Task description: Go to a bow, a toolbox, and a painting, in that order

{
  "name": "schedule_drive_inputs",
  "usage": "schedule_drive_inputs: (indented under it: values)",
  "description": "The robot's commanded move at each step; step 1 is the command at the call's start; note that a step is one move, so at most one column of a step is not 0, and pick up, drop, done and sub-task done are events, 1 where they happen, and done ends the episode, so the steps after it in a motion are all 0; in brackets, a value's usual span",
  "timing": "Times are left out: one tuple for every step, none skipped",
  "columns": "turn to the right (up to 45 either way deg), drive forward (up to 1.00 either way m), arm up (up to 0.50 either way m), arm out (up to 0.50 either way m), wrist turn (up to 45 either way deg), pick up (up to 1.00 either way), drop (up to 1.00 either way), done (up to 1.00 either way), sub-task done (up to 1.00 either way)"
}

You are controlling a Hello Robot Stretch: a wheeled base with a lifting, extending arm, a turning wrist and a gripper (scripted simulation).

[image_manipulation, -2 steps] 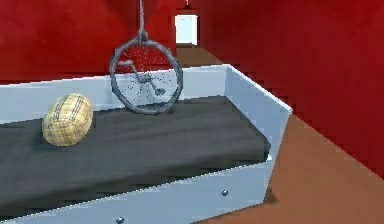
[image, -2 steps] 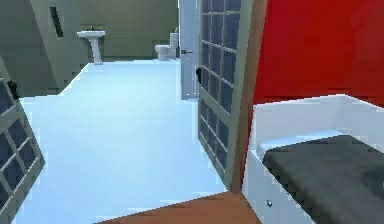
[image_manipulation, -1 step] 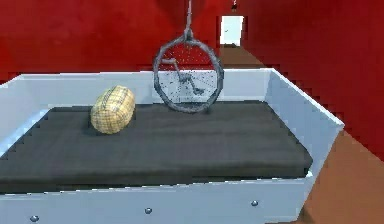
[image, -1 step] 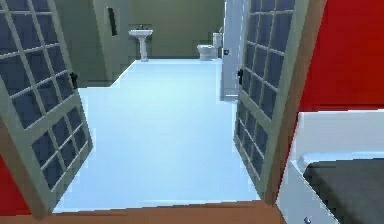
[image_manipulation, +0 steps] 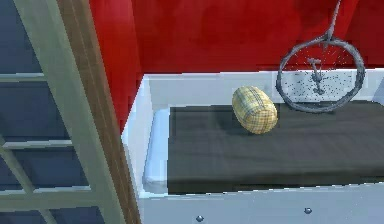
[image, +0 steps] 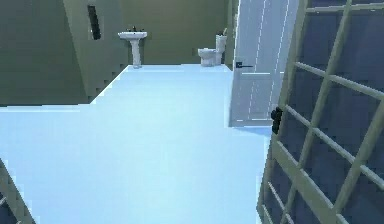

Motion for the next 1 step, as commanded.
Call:
schedule_drive_inputs:
  values:
    - [-3.0,0.0,0.0,0.0,0.0,0.0,0.0,0.0,0.0]
